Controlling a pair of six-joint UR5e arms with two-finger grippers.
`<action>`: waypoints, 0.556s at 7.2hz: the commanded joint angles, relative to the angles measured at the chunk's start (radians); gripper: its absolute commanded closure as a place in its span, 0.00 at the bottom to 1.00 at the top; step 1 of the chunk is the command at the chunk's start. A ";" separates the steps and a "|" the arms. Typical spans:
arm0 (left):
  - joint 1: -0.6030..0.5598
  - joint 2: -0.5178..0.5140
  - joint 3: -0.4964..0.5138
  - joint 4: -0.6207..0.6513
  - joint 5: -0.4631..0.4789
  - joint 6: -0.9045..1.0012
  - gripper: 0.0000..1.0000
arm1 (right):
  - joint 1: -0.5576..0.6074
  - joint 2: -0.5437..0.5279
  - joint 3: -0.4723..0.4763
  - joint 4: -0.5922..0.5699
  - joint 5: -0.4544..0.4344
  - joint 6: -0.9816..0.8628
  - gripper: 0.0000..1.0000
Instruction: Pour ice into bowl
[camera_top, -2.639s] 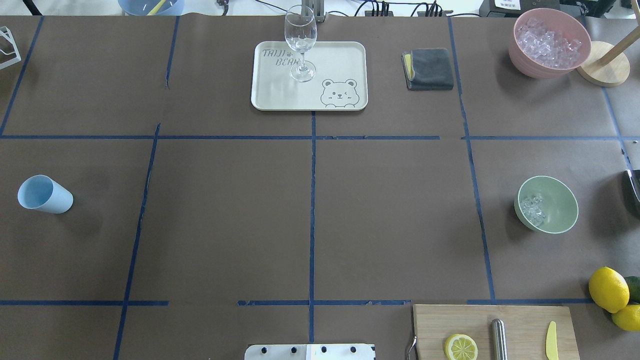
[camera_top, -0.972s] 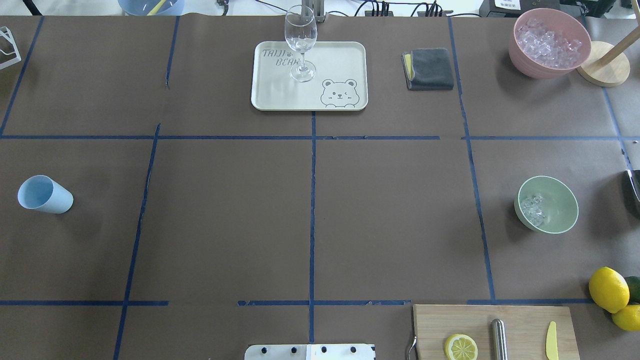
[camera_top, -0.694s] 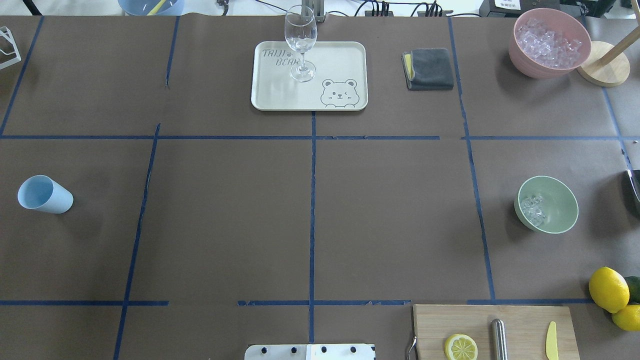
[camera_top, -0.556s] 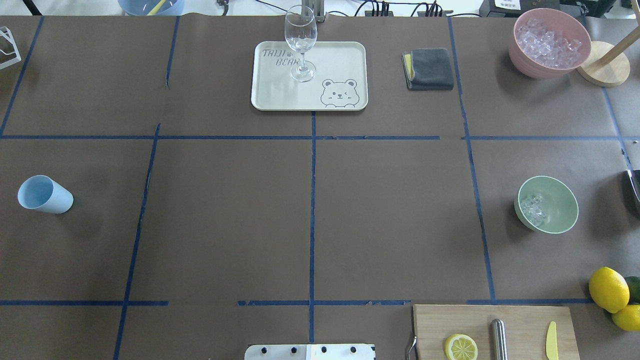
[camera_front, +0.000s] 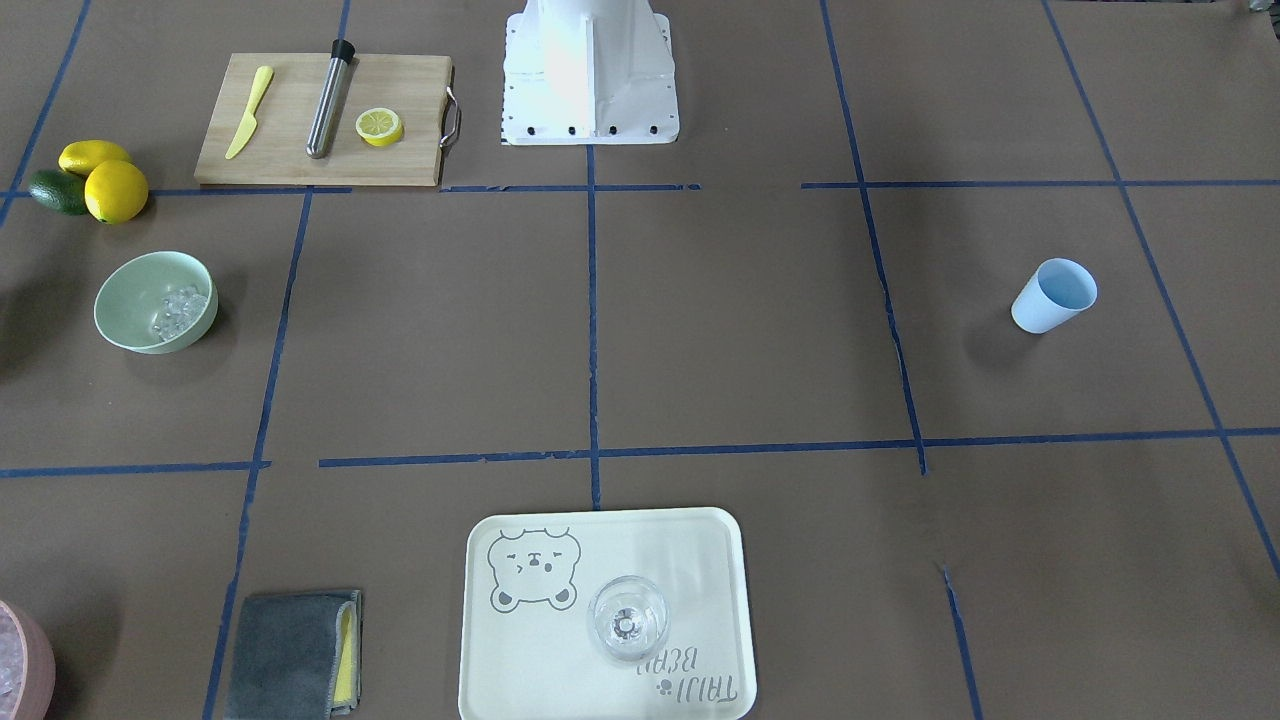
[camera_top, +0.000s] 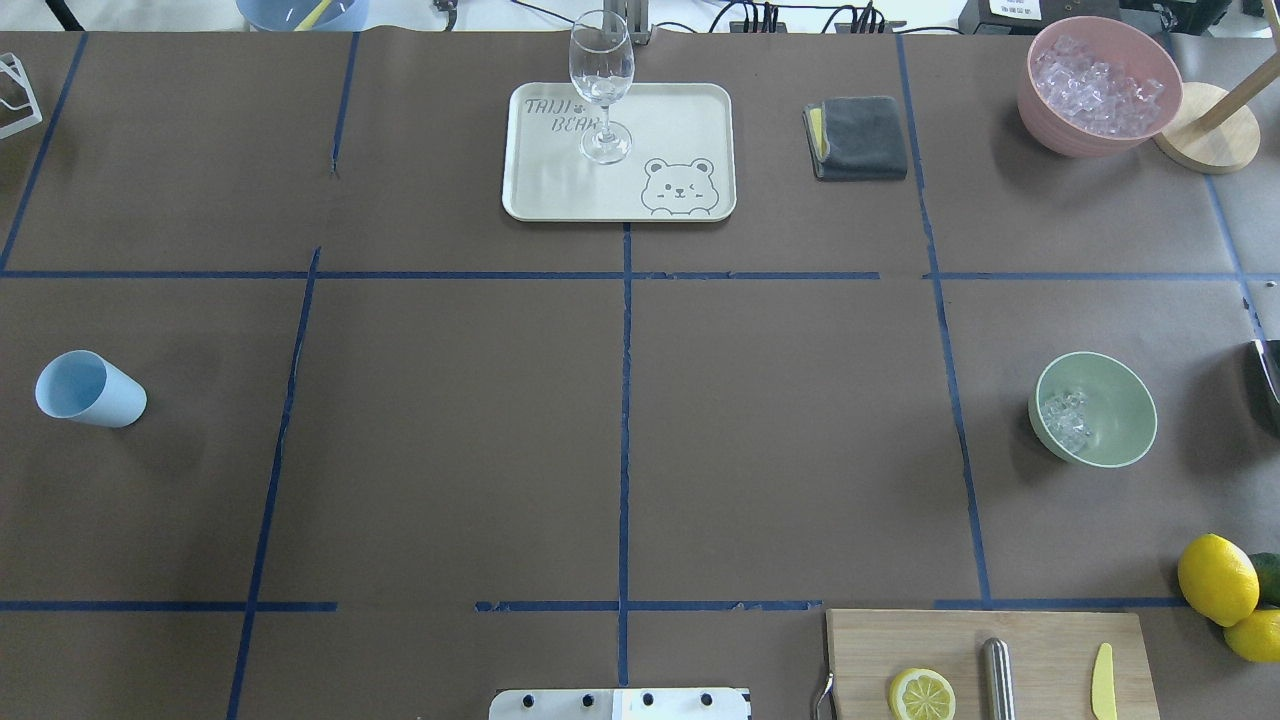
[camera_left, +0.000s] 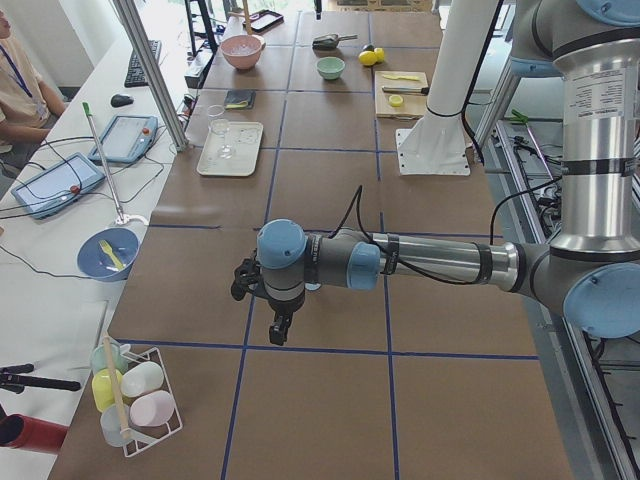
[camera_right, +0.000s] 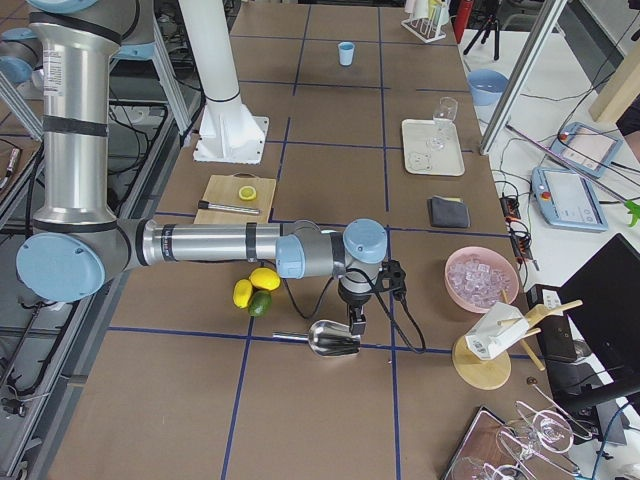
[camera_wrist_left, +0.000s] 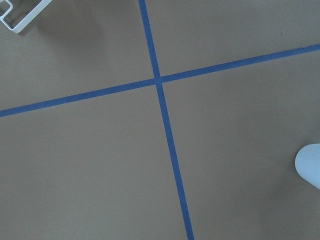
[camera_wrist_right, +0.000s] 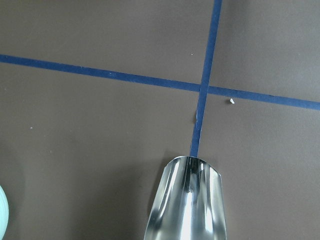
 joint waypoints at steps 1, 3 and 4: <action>0.001 -0.018 0.020 -0.009 0.005 0.002 0.00 | -0.015 0.021 -0.011 0.015 0.013 0.103 0.00; -0.001 -0.004 0.023 -0.004 0.007 0.000 0.00 | -0.015 0.020 -0.018 0.003 0.074 0.104 0.00; -0.001 -0.004 0.026 -0.004 0.006 0.000 0.00 | -0.015 0.018 -0.019 0.001 0.076 0.104 0.00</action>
